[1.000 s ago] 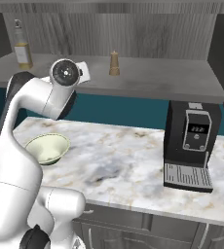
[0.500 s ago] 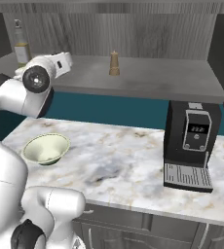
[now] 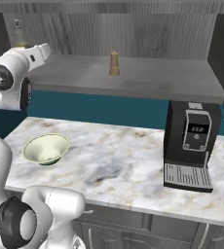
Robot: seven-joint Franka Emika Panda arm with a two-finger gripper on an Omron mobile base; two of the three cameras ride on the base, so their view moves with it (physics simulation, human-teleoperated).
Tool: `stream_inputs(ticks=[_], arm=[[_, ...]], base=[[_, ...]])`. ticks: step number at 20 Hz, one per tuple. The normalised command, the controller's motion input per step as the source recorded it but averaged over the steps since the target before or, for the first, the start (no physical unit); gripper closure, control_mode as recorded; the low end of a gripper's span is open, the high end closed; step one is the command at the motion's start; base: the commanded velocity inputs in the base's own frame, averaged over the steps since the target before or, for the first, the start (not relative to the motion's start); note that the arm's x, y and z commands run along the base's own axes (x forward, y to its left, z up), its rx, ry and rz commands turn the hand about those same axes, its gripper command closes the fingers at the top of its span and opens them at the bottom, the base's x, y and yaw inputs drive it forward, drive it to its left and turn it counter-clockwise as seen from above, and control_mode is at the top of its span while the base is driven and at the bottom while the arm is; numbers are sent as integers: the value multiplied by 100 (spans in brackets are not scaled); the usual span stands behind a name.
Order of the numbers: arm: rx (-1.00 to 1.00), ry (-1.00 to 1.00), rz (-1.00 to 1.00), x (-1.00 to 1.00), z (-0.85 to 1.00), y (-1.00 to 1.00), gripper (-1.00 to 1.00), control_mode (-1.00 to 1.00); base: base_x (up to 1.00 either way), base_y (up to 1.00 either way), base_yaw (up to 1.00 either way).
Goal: Retrieve the bottle and the shaker from the cabinet and place them next to the mixing bowl on the counter. Then add garlic from the fridge to the mixing bowl.
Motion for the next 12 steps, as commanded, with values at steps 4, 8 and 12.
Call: stream_inputs(ticks=[4, 8, 12], arm=[[2, 6, -3, 7, 19, 43, -100, -100], [13, 5, -5, 0, 2, 16, -100, -100], [16, 0, -9, 0, 0, 21, -100, -100]], base=[[0, 0, 0], [0, 0, 0], [0, 0, 0]])
